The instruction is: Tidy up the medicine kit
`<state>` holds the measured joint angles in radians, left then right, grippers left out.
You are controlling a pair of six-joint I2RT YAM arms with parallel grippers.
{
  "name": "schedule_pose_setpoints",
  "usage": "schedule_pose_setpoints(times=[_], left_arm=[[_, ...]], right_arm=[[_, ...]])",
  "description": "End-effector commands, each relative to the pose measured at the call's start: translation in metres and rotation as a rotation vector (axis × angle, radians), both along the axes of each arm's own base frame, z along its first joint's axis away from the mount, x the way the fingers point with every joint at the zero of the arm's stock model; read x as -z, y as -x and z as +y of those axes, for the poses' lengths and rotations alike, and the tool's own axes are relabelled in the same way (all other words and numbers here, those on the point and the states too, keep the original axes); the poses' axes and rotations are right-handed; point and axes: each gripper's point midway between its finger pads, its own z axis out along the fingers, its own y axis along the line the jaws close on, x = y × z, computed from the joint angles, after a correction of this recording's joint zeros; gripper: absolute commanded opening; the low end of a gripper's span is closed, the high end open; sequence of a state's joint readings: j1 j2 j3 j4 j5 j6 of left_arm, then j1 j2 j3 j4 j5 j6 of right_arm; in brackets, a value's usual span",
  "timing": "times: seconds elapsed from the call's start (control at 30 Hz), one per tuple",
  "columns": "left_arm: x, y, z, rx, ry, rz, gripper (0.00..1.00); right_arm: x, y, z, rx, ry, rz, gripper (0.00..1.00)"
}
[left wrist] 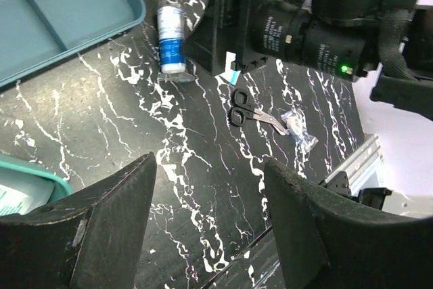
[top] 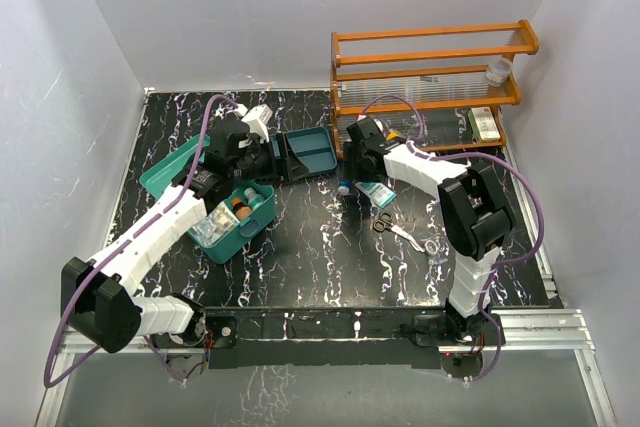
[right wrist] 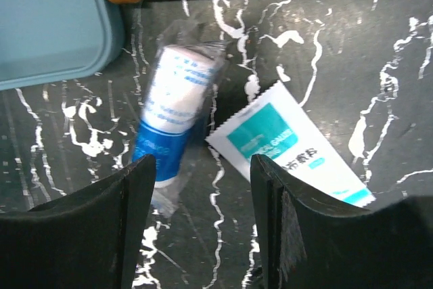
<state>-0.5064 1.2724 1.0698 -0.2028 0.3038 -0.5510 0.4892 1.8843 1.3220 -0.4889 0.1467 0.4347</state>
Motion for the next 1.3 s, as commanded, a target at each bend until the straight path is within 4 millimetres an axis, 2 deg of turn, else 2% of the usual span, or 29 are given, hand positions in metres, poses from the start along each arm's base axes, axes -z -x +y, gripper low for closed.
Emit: schedule_pose_setpoints(times=[0.0, 0.33, 0.6, 0.8, 1.0, 1.27], left_arm=[[-0.017, -0.006, 0.011, -0.085, -0.011, -0.026, 0.64], [-0.008, -0.007, 0.019, -0.153, -0.032, 0.021, 0.64], [-0.004, -0.005, 0.016, -0.143, -0.026, 0.047, 0.64], [-0.013, -0.007, 0.016, -0.151, 0.001, 0.013, 0.65], [-0.035, -0.012, 0.019, -0.199, 0.06, -0.056, 0.69], [-0.079, -0.008, 0.0, -0.122, 0.233, -0.149, 0.71]], right_arm=[[-0.021, -0.018, 0.024, 0.096, -0.163, -0.063, 0.55], [0.011, -0.014, 0.041, 0.087, -0.223, 0.009, 0.43], [0.012, -0.006, 0.042, 0.076, -0.238, 0.014, 0.19], [-0.023, 0.01, 0.055, -0.008, -0.338, -0.041, 0.14], [-0.101, 0.033, 0.079, -0.176, -0.526, -0.21, 0.14], [-0.205, 0.077, 0.108, -0.405, -0.699, -0.458, 0.15]])
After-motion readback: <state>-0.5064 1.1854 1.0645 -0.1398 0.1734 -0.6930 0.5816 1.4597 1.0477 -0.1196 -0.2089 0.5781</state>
